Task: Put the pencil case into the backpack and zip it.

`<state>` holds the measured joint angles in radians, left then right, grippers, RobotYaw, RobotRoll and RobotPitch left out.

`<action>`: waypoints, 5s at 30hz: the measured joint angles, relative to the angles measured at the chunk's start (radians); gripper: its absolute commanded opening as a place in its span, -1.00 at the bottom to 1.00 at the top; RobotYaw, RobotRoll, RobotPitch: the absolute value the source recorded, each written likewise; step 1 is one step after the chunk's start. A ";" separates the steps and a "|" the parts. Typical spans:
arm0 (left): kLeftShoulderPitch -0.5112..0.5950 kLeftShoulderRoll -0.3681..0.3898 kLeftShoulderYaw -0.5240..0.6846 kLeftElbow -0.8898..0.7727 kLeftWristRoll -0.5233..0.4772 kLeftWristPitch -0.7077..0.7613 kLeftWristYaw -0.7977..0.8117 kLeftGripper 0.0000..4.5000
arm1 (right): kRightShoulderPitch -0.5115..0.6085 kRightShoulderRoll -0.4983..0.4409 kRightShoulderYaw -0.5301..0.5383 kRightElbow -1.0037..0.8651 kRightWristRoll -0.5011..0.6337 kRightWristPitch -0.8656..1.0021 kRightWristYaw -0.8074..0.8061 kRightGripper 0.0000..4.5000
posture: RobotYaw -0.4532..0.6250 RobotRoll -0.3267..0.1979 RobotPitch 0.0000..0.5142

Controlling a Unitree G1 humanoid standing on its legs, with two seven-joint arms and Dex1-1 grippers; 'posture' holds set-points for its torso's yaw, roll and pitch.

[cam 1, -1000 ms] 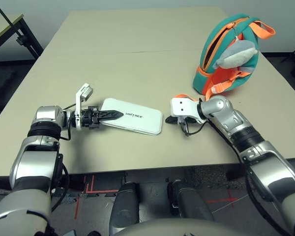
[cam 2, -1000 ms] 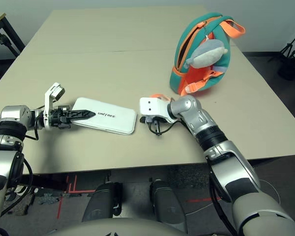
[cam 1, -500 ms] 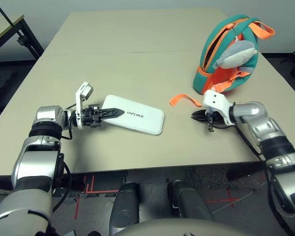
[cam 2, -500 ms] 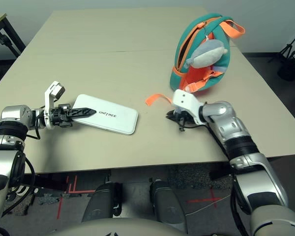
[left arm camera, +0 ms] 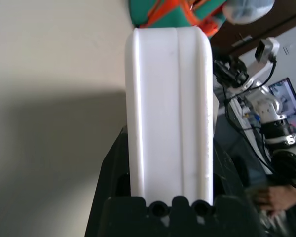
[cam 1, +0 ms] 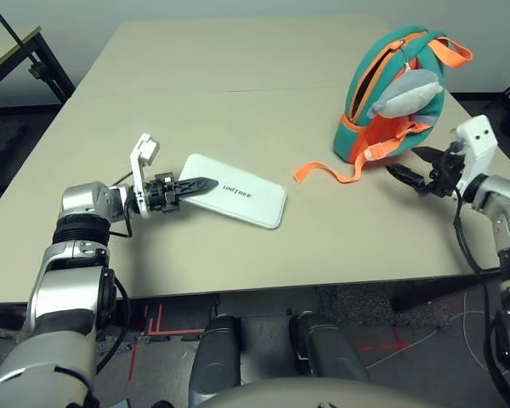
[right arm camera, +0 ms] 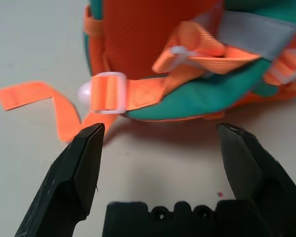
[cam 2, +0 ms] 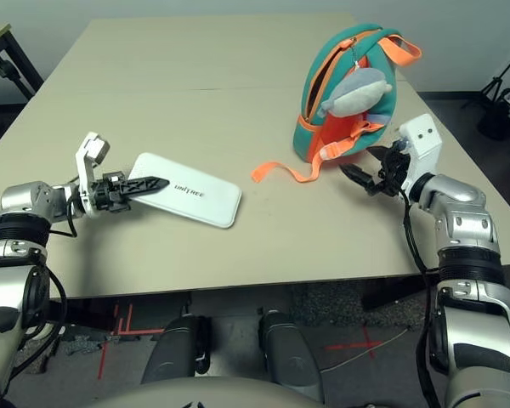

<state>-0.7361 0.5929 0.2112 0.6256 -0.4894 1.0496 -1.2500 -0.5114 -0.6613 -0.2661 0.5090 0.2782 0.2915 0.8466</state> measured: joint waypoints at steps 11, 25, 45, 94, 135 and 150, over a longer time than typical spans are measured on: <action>0.095 -0.102 0.185 -0.428 -0.225 0.127 0.259 -0.41 | -0.155 -0.004 -0.062 0.177 0.040 -0.010 -0.089 1.00 | -0.28 0.25 -0.69; 0.135 -0.107 0.234 -0.507 -0.364 0.131 0.398 -0.41 | -0.411 0.045 -0.035 0.572 -0.017 -0.204 -0.098 1.00 | -0.23 0.25 -0.71; 0.169 -0.089 0.243 -0.534 -0.432 0.100 0.462 -0.41 | -0.444 0.095 -0.072 0.680 -0.003 -0.272 -0.102 -0.66 | -0.23 0.25 -0.73; 0.155 0.044 0.203 -0.294 -0.344 -0.157 0.406 -0.41 | -0.021 0.447 -0.050 -0.710 0.419 0.341 -0.416 -0.69 | -0.36 0.25 -0.64; 0.118 0.193 0.191 -0.666 -0.458 0.010 0.338 -0.41 | 0.332 0.252 0.103 -0.860 0.417 0.310 -0.235 -0.69 | -0.33 0.25 -0.62; 0.067 0.068 0.010 -0.600 -0.361 -0.156 0.290 -0.41 | 0.333 0.261 0.101 -0.860 0.422 0.310 -0.245 -0.69 | -0.38 0.25 -0.63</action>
<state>-0.6695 0.6606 0.2208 0.0253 -0.8506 0.8940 -0.9603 -0.1783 -0.4000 -0.1654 -0.3505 0.7001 0.6013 0.6018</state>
